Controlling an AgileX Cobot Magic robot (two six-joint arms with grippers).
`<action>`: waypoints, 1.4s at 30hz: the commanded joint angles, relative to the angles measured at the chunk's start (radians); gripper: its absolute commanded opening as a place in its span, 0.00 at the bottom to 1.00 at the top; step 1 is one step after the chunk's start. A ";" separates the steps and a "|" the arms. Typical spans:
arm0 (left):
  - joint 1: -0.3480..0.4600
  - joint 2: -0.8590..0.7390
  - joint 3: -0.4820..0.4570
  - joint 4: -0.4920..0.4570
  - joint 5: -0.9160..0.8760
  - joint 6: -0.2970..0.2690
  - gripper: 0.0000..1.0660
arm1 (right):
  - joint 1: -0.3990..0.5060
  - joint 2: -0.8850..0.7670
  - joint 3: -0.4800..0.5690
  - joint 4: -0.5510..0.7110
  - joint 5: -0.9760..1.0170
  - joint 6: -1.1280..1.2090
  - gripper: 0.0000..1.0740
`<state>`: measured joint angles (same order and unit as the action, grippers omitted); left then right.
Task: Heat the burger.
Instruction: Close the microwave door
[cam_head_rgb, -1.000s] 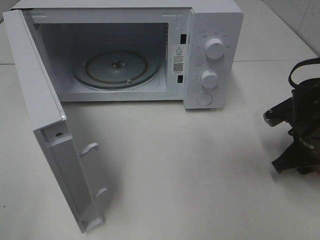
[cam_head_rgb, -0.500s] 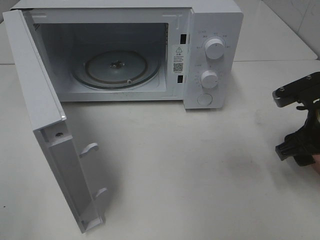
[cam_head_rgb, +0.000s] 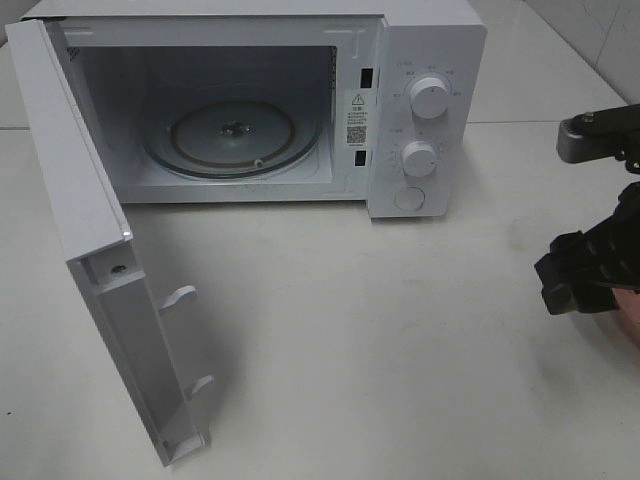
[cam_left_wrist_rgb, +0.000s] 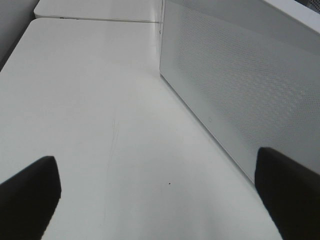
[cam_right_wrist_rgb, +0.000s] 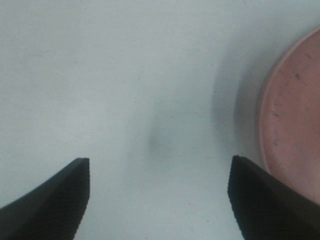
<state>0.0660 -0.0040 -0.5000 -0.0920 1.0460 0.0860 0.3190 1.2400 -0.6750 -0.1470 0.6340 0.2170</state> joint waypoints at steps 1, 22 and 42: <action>0.001 -0.021 0.003 -0.006 -0.008 -0.006 0.92 | 0.000 -0.048 -0.003 0.061 0.023 -0.059 0.70; 0.001 -0.021 0.003 -0.006 -0.008 -0.006 0.92 | 0.000 -0.396 0.008 0.100 0.263 -0.081 0.70; 0.001 -0.021 0.003 -0.006 -0.008 -0.006 0.92 | -0.073 -0.936 0.141 0.054 0.362 -0.076 0.70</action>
<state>0.0660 -0.0040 -0.5000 -0.0920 1.0460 0.0860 0.2600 0.3590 -0.5400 -0.0830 0.9800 0.1540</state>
